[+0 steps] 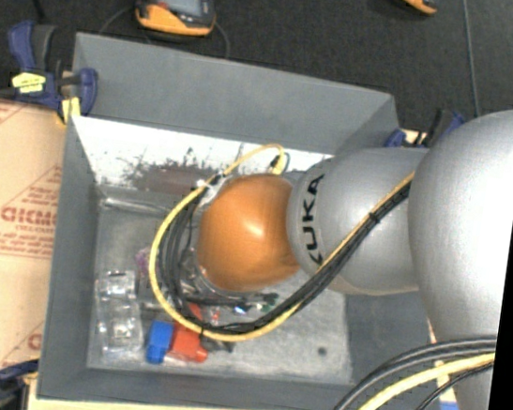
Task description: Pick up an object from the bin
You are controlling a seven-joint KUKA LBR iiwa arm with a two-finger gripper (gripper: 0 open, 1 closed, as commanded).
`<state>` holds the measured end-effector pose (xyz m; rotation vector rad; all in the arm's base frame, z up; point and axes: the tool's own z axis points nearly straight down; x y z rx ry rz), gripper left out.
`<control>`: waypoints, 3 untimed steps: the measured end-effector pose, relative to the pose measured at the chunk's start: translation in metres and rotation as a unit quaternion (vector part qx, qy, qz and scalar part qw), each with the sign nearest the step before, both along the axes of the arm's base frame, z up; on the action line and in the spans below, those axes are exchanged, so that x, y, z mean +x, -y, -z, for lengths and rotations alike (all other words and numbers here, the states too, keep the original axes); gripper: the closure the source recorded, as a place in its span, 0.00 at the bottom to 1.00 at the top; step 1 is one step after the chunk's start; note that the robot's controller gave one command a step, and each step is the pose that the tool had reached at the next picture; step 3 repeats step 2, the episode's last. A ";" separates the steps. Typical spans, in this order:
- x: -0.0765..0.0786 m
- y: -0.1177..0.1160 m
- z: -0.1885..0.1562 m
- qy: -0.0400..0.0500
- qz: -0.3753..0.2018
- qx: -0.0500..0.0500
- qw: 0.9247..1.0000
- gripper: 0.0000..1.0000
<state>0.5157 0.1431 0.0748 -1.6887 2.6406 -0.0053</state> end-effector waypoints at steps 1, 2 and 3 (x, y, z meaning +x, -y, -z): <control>0.002 -0.001 -0.002 0.004 0.001 0.002 1.000 1.00; 0.004 -0.019 -0.136 0.002 -0.017 0.001 1.000 1.00; 0.004 -0.019 -0.136 0.002 -0.017 0.001 1.000 1.00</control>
Offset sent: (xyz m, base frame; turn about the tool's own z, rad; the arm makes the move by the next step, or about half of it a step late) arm 0.0000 0.0000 0.0000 0.0000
